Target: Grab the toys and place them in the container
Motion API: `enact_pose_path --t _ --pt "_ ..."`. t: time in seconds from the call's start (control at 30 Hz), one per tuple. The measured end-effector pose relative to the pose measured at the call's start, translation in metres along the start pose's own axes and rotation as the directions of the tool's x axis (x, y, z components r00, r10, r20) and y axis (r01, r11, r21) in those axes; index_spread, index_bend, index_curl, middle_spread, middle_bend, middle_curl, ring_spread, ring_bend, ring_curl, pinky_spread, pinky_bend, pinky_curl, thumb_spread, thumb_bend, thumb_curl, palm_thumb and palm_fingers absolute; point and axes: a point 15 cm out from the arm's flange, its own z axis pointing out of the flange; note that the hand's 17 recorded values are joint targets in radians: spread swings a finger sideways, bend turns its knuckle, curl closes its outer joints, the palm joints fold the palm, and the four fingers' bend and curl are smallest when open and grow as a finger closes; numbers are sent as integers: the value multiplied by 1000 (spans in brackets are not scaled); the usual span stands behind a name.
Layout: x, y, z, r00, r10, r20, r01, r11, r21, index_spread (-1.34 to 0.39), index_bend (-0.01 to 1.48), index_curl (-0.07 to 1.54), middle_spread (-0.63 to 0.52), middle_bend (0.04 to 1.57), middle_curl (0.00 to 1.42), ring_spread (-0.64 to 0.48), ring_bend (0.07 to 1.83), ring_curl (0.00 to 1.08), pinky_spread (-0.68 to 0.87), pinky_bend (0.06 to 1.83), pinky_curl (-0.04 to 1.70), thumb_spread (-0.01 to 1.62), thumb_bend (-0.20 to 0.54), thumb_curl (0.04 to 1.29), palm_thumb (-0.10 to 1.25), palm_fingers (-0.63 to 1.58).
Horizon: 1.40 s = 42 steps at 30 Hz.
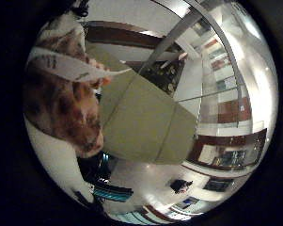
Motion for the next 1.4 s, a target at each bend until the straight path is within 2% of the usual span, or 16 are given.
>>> enact_pose_path --t 0.23,0.37,0.77,1.03,1.13,1.23,1.3,1.33,1.4 --pt "-130 -30 16 992 -108 70 109 994 -5 -195 1184 712 -107 1345 645 -165 1462 600 -186 1383 766 931 -15 723 1062 1196" --pt "-176 -48 40 985 -146 89 145 989 23 -195 1184 712 -107 1345 644 -165 1462 599 -187 1373 782 931 -15 724 1062 1196" --pt "-221 -30 124 977 -193 94 190 981 41 -195 1185 710 -107 1347 641 -167 1459 601 -192 1351 818 929 -15 735 1066 1196" --pt "-214 -51 144 981 -186 63 177 977 120 -198 1166 710 -101 1347 641 -166 1455 600 -195 1343 825 929 -28 729 1019 1182" --pt "-203 -54 152 983 -178 43 170 974 148 -235 1022 697 -111 1283 627 -182 1400 584 -221 1342 787 858 -39 709 919 1083" --pt "-191 -34 170 985 -169 30 163 978 132 -309 776 683 -154 1161 612 -198 1345 572 -289 1333 742 778 -38 692 871 858" --pt "-184 -31 174 984 -177 12 173 972 157 -346 642 669 -190 1060 598 -225 1301 562 -339 1316 723 779 -31 675 864 588" --pt "-181 -33 174 983 -186 2 183 967 175 -363 588 647 -200 1040 594 -227 1295 553 -350 1293 707 798 -30 666 858 533" --pt "-177 -30 178 978 -208 -18 208 958 198 -406 580 629 -196 925 561 -210 1207 533 -286 1133 683 895 -25 632 848 214"
